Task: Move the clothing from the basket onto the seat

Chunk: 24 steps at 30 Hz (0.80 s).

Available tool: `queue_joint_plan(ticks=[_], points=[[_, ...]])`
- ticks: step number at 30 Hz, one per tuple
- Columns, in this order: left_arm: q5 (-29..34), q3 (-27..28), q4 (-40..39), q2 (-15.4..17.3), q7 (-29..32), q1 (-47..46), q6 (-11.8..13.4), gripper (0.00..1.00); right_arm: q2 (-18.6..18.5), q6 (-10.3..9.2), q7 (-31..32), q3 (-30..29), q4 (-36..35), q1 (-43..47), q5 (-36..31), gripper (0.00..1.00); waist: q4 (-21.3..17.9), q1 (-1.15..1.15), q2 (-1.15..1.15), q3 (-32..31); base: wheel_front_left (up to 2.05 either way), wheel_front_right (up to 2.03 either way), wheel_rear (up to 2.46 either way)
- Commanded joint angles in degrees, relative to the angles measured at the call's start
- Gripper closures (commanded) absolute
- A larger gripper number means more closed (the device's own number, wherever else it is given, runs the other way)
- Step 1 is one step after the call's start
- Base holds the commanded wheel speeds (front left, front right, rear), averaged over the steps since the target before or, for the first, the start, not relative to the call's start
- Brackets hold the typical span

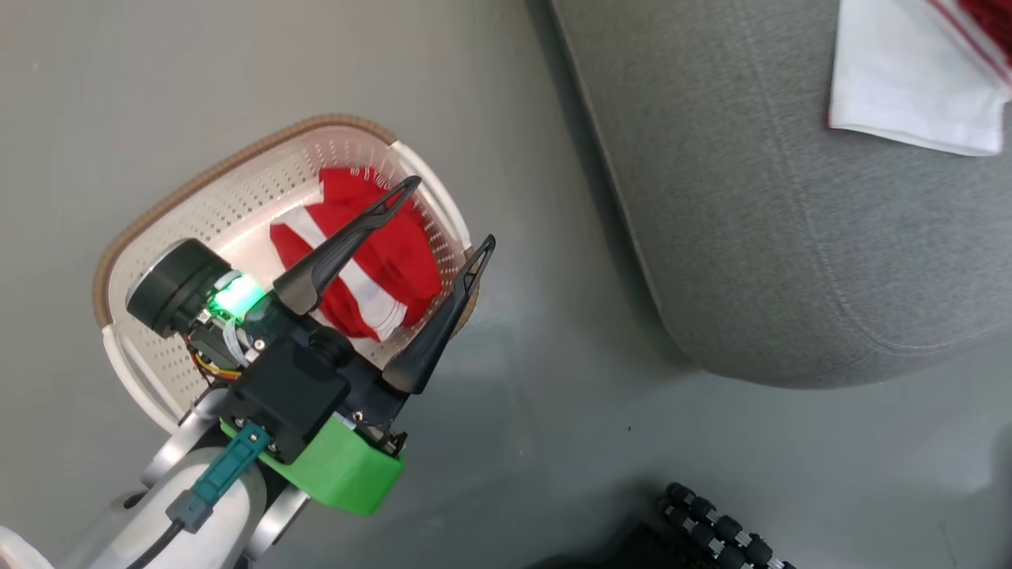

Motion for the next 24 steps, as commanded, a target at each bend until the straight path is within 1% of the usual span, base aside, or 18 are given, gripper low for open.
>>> queue_joint_plan(ticks=[1, 5, 10, 11, 12, 13, 16, 18, 20, 24], points=[[0.25, 0.18, -0.10, 0.48, -0.23, -1.45, -0.37, 0.00, 0.56, -0.02, -0.97, -0.28, 2.15, 1.31, 0.69, 1.00, 3.19, -0.01, 0.00, 5.12, 0.00, 0.00, 0.00], [0.44, -0.03, 0.18, 0.74, -0.54, -2.37, -0.56, 0.00, 2.26, -0.02, -3.34, -0.44, 7.70, 2.91, 1.22, 1.00, 3.40, -0.01, 0.00, 6.50, 0.00, 0.00, 0.00], [0.29, -0.27, 0.91, 0.67, -0.76, -3.02, -0.75, 0.00, 3.83, -0.02, -5.91, -1.29, 13.46, 5.16, 1.38, 1.00, 3.63, -0.01, 0.00, 6.41, 0.00, 0.00, 0.00], [0.19, -0.30, 1.16, 0.62, -0.95, -2.89, -0.65, 0.00, 4.18, -0.02, -6.37, -1.66, 14.49, 5.75, 1.04, 0.66, 3.61, -0.01, 0.00, 6.10, 0.00, 0.00, 0.00], [0.05, -0.37, 1.38, 0.49, -1.13, -2.79, -0.59, 0.00, 4.33, -0.02, -6.74, -2.01, 15.15, 6.09, 0.85, 0.16, 3.66, -0.01, 0.00, 5.79, 0.00, 0.00, 0.00], [-0.10, -0.47, 1.61, 0.28, -1.22, -2.61, -0.49, 0.00, 4.56, -0.02, -7.11, -2.19, 15.62, 6.72, 0.43, 0.00, 3.74, -0.01, 0.00, 5.29, 0.00, 0.00, 0.00], [-0.43, -0.62, 2.64, -0.18, -2.01, -1.89, -0.06, 0.00, 6.01, -0.02, -7.74, -2.85, 15.99, 8.84, -0.34, 0.00, 3.83, -0.01, 0.00, 3.56, 0.00, 0.00, 0.00], [-0.81, -0.80, 3.37, -0.56, -2.56, -1.38, 0.08, 0.00, 6.77, -0.02, -7.94, -2.91, 15.05, 10.45, -0.31, 0.00, 3.99, -0.01, 0.00, 2.08, 0.00, 0.00, 0.00], [-1.22, -1.06, 4.27, -1.04, -3.15, -0.80, 0.38, 0.00, 7.27, -0.02, -7.89, -3.39, 12.67, 12.56, -0.38, 0.00, 4.24, -0.01, 0.00, 0.31, 0.00, 0.00, 0.00], [-1.59, -1.38, 6.11, -2.28, -4.57, 0.59, 1.25, 0.00, 9.76, -0.02, -7.87, -3.84, 7.43, 18.77, -1.45, 0.00, 4.82, -0.01, 0.00, -3.61, 0.00, 0.00, 0.00]])
